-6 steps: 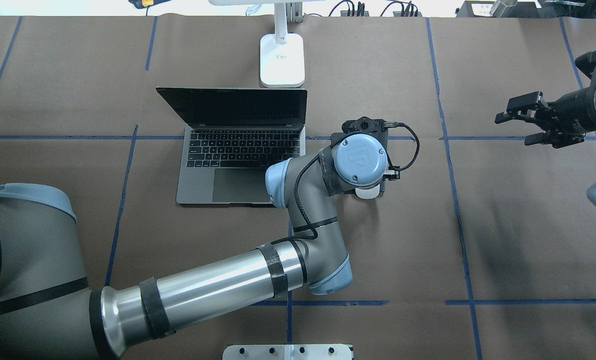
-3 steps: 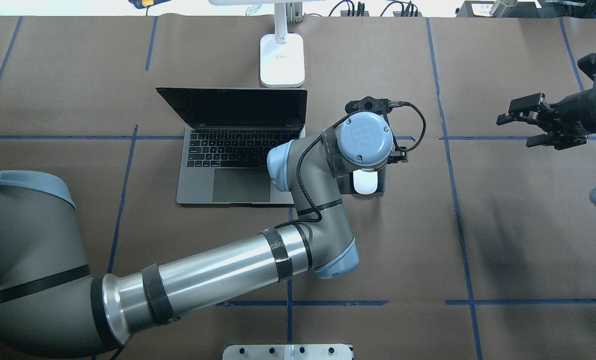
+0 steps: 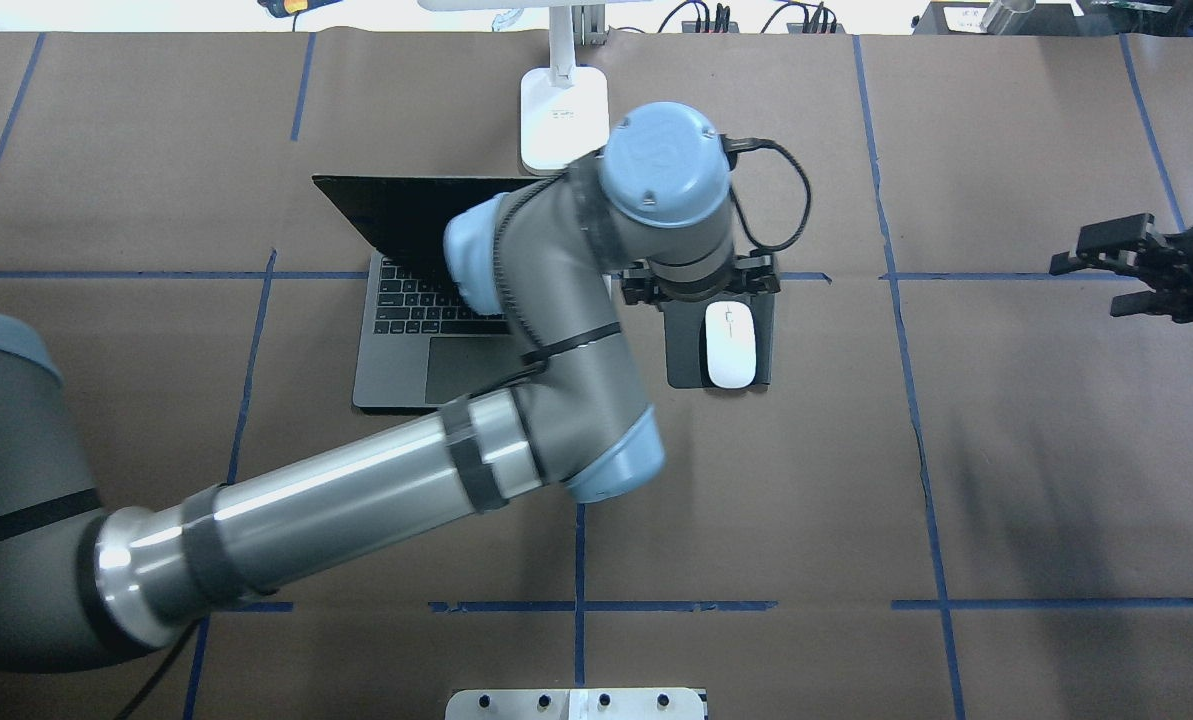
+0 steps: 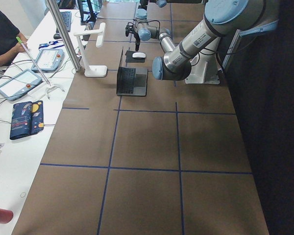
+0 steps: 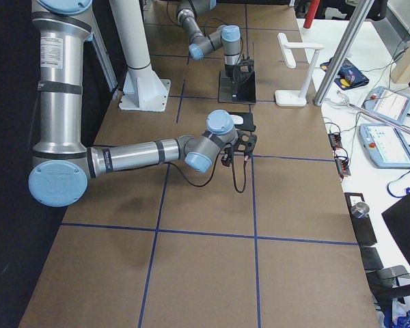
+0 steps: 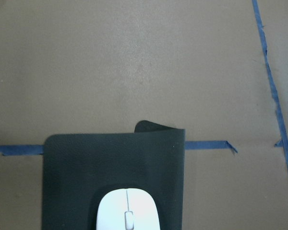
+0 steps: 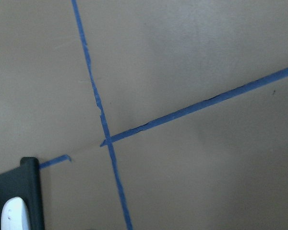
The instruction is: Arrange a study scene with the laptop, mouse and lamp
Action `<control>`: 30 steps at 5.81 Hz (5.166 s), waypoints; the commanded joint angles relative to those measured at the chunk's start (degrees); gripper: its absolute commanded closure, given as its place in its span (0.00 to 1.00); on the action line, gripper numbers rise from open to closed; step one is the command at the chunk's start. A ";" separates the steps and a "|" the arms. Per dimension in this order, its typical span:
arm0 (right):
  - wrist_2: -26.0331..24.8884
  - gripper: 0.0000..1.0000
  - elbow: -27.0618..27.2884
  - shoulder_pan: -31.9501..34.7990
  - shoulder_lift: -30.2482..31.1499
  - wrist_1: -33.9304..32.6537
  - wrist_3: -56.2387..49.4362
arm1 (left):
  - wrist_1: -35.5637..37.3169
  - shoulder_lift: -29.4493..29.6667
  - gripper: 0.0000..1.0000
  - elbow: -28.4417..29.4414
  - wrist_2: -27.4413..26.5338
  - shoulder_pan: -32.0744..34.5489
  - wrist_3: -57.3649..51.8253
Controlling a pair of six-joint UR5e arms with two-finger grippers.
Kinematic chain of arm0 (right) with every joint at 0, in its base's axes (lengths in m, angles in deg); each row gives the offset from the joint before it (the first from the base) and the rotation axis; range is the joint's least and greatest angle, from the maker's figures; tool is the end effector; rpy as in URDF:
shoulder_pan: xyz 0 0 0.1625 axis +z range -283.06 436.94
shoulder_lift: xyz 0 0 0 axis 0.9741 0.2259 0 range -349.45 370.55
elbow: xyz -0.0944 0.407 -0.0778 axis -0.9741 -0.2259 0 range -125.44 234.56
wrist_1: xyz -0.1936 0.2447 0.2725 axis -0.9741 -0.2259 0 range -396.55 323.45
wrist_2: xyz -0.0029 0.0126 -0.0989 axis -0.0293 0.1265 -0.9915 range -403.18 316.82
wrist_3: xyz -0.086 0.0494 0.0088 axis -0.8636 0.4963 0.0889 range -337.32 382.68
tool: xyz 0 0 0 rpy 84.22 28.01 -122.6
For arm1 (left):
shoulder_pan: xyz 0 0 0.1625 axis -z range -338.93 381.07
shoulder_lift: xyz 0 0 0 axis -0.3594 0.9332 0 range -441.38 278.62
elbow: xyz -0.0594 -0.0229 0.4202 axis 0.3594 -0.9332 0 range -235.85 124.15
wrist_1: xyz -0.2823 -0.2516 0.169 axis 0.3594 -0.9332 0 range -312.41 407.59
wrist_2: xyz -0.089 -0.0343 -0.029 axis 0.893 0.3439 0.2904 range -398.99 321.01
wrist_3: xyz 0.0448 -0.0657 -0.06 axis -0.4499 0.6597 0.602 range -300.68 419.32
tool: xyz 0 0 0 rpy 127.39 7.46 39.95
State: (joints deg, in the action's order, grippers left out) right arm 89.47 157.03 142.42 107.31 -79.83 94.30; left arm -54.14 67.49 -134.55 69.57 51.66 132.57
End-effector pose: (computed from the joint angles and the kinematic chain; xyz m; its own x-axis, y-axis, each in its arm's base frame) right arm -0.1306 -0.4450 0.5110 0.3810 0.2762 0.8823 -0.3436 0.9283 -0.1423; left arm 0.6029 -0.4746 0.0553 0.4922 0.0264 -0.8701 0.1100 0.9896 0.0923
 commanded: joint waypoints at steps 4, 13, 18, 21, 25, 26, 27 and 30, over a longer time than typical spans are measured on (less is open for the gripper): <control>4.80 0.00 0.81 11.94 19.59 -0.91 -36.52 | 22.42 -42.99 0.00 -53.02 7.27 10.15 -28.50; 7.44 0.00 1.94 23.03 11.52 -31.86 -65.47 | 21.75 -65.96 0.00 -22.20 28.47 62.31 -83.03; 5.51 0.00 9.77 21.09 11.61 -48.54 -76.97 | 22.02 -65.98 0.00 -21.76 28.20 62.40 -83.26; 5.77 0.00 9.51 23.38 11.70 -48.73 -79.07 | 21.40 -68.87 0.00 -20.54 28.38 62.31 -83.36; 5.77 0.00 9.24 24.44 11.96 -49.26 -79.44 | 21.57 -69.24 0.00 -21.94 25.30 62.13 -83.27; 5.51 0.00 8.89 24.44 11.27 -49.26 -79.44 | 21.57 -69.24 0.00 -21.85 25.39 61.96 -83.27; 5.60 0.00 8.28 24.44 11.08 -49.26 -79.44 | 21.57 -69.24 0.00 -21.85 25.48 61.78 -83.36; 5.51 0.00 7.13 24.44 9.77 -49.26 -79.44 | 22.28 -68.80 0.00 -24.83 25.13 60.56 -83.27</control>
State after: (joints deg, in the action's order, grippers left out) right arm 94.93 164.22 166.85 117.38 -129.10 14.86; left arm -32.01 -1.42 -158.56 94.80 112.99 49.28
